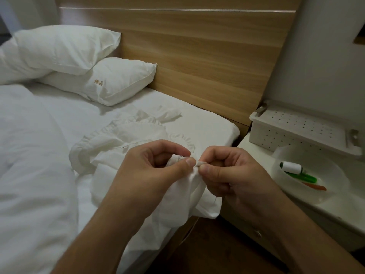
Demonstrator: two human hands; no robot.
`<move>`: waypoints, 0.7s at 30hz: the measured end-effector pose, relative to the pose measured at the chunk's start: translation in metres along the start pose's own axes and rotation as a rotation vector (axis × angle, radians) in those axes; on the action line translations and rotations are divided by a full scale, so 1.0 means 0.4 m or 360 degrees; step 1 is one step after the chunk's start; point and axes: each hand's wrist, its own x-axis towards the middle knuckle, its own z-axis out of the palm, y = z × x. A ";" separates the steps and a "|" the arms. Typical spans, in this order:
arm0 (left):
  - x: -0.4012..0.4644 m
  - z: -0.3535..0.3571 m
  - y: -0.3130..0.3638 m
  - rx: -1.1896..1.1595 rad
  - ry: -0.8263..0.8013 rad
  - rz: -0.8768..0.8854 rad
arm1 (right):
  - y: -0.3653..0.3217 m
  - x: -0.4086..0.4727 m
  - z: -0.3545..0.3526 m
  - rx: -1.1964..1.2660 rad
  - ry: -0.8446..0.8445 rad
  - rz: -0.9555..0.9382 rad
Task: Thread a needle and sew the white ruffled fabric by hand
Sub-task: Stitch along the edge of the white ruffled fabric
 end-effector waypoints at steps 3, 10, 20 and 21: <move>-0.001 0.001 -0.005 -0.0027 -0.0004 0.0014 | 0.005 0.001 0.006 0.0009 0.0011 -0.0015; -0.002 0.000 -0.007 -0.0013 0.0030 0.0057 | -0.003 -0.003 0.021 -0.0129 0.0051 -0.0007; -0.003 0.005 -0.006 0.0077 0.0103 0.0090 | -0.018 -0.009 0.021 -0.0130 0.0129 -0.0018; -0.002 0.004 -0.006 0.0082 0.0119 0.0092 | -0.017 -0.008 0.020 -0.0143 0.0181 -0.0001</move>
